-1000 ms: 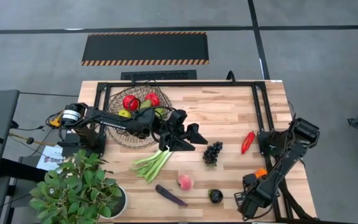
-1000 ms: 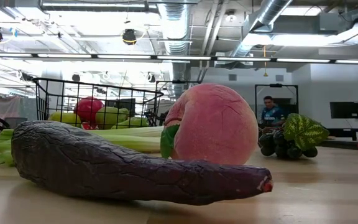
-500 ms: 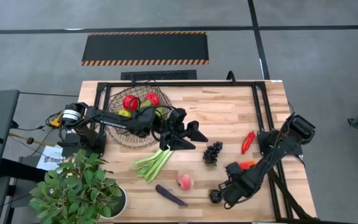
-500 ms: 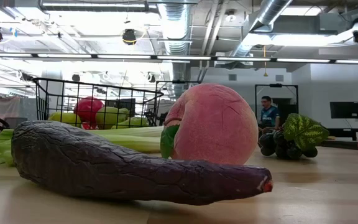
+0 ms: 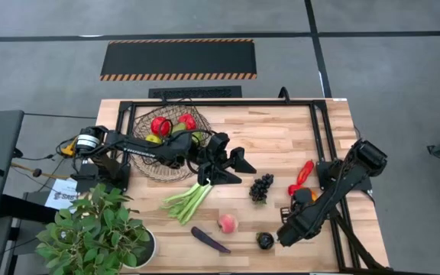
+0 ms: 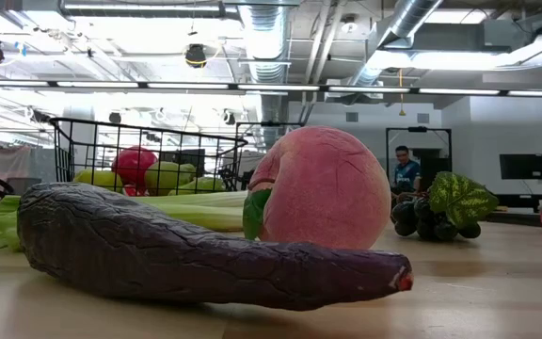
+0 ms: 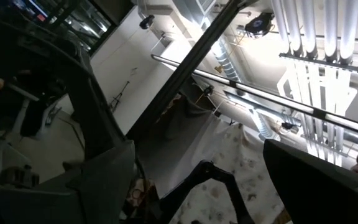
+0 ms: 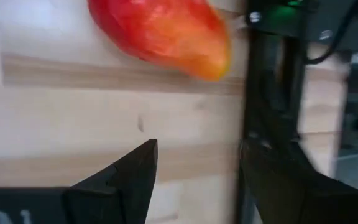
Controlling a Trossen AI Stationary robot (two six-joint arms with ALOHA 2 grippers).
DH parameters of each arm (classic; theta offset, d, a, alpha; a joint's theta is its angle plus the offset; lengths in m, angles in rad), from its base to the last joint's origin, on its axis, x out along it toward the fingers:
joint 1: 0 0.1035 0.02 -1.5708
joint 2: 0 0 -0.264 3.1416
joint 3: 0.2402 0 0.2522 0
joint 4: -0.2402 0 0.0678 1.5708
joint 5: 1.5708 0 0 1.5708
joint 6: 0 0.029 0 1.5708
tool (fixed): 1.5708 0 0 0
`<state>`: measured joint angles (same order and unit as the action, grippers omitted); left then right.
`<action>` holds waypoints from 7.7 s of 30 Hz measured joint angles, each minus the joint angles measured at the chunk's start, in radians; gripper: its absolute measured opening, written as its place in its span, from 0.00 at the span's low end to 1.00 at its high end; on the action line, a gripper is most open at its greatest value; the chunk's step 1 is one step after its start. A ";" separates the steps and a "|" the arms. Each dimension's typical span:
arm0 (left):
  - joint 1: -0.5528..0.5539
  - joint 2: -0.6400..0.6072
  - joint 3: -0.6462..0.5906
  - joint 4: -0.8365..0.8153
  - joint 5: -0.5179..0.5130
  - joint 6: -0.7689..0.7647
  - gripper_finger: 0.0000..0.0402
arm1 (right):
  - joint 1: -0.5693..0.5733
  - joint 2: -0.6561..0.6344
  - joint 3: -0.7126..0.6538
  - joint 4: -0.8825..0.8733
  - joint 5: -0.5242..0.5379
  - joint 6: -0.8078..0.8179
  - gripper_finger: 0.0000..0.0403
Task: Build produce basket
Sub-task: Put the orange mango into the wire basket
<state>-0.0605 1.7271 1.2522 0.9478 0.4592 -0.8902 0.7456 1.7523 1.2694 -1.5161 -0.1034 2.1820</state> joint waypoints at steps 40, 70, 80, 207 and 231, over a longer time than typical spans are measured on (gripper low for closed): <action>0.049 0.000 0.000 -0.015 0.053 -0.048 0.85 | -0.133 -0.146 -0.233 -0.001 0.276 0.114 0.63; 0.041 0.000 0.000 -0.061 0.121 -0.078 0.85 | -0.021 -0.300 -0.156 0.262 0.303 0.013 0.63; 0.028 0.000 0.000 -0.067 0.120 -0.057 0.85 | 0.167 -0.161 -0.091 0.225 0.029 0.155 0.63; -0.041 0.115 0.017 -1.240 -0.477 0.512 0.52 | 0.041 -0.230 -0.082 0.599 0.681 -0.244 0.63; 0.259 -0.340 0.011 -2.146 -0.976 0.283 0.54 | 0.024 -0.230 -0.082 0.575 0.689 -0.253 0.63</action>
<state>0.1986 1.3871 1.2635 -1.1985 -0.5171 -0.6072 0.7696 1.5219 1.1870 -0.9409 0.5854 1.9289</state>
